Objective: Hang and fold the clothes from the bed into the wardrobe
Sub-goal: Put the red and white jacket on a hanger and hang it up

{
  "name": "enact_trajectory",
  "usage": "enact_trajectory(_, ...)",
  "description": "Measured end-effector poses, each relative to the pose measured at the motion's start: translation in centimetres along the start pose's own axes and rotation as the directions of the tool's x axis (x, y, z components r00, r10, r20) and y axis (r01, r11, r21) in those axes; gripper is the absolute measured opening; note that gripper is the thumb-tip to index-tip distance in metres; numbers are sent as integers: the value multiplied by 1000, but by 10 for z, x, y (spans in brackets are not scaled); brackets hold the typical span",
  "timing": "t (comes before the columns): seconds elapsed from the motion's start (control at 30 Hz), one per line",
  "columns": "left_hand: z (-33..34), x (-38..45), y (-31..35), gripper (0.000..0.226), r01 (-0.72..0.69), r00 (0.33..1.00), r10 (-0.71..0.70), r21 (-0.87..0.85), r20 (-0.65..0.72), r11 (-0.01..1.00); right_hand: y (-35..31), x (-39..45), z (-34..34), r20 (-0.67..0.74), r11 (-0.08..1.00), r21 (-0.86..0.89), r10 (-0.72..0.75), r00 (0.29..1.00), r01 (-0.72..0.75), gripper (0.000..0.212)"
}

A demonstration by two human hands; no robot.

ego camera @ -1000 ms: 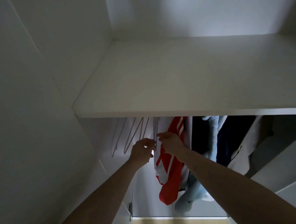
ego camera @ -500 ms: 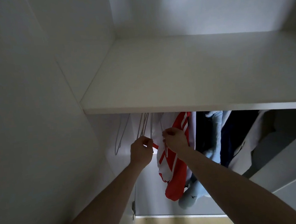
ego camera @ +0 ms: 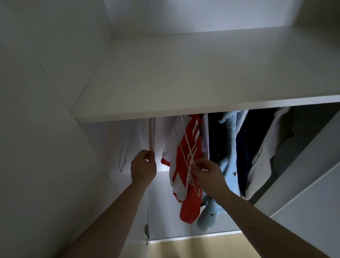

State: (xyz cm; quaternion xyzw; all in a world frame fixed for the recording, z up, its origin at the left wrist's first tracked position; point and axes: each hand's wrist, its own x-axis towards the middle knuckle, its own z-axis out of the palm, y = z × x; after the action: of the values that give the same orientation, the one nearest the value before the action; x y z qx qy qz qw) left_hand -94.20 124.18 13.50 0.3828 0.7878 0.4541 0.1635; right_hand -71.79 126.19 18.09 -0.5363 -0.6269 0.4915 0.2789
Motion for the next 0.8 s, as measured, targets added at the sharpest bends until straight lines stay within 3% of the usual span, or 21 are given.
enact_trajectory(0.17,-8,-29,8,14,9,1000,-9,-1,-30,1000,17,-56,-39,1,999,0,39,999,-39,13)
enact_trajectory(0.33,-11,-82,25,39,1,999,-4,75,42,997,37,-125,-105,3,998,-46,32,999,-32,14)
enact_trajectory(0.47,-2,-142,52,51,-238,966,224,102,129,966,62,-192,-167,-76,985,-168,30,997,-43,18)
enact_trajectory(0.53,9,-170,64,56,-413,905,387,155,176,897,76,-230,-199,-113,967,-250,15,993,-43,22)
enact_trajectory(0.6,21,-194,75,50,-500,858,452,194,245,844,93,-269,-227,-150,956,-285,19,988,-62,23)
enact_trajectory(0.73,39,-256,100,8,-439,829,355,110,432,892,126,-347,-268,-261,958,-248,75,962,-142,26)
enact_trajectory(0.8,52,-284,110,30,-355,786,252,78,564,932,141,-384,-283,-341,948,-229,133,931,-220,26)
